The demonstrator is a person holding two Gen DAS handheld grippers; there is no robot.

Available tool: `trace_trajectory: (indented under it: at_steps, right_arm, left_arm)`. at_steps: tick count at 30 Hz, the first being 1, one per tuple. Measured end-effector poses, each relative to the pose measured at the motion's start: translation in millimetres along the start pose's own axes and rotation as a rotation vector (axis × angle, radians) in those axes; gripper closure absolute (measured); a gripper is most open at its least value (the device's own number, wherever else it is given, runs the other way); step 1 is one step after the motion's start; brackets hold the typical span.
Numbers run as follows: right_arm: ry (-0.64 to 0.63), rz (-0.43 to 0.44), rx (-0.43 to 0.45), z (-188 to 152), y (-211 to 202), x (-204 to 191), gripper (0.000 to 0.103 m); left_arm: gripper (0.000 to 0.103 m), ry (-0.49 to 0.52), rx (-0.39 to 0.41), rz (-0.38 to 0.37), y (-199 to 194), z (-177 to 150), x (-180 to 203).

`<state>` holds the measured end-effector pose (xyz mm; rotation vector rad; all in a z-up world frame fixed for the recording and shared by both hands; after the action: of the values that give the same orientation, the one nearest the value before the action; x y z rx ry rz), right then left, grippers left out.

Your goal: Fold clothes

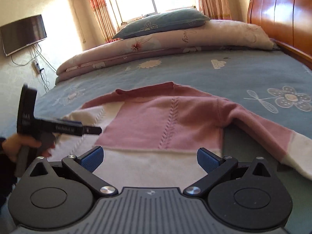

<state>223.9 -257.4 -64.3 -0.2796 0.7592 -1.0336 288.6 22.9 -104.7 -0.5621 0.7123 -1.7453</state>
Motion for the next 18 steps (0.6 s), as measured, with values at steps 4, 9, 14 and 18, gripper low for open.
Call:
trace_trajectory:
  at_steps: [4,9,14,18]
  right_arm:
    - [0.079,0.027,-0.075,33,69,23,0.000]
    - [0.103,-0.062,-0.165,22,117,53,0.000]
    - [0.058,-0.210,-0.162,20,115,56,0.000]
    - [0.043,-0.223,-0.192,9,99,42,0.000]
  left_arm:
    - [0.003,-0.054,-0.024,-0.048,17,-9,-19]
    - [0.003,-0.031,-0.008,-0.089,12,-16,-24]
    - [0.003,-0.091,-0.037,-0.072,-20,-11,-50]
    - [0.003,-0.097,-0.058,-0.027,-55,-13,-57]
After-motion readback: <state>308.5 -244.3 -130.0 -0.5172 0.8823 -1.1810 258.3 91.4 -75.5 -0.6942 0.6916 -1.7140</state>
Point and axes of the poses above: each gripper's, at about its wrist camera, not at the fingertips, and y roughly the way its jaws point, x to its right, z to its top, the point moved 5 cm from there along y, roughly the way its jaws point, and after that the axes turned 10 degrees about y, right-handed, at the moved point
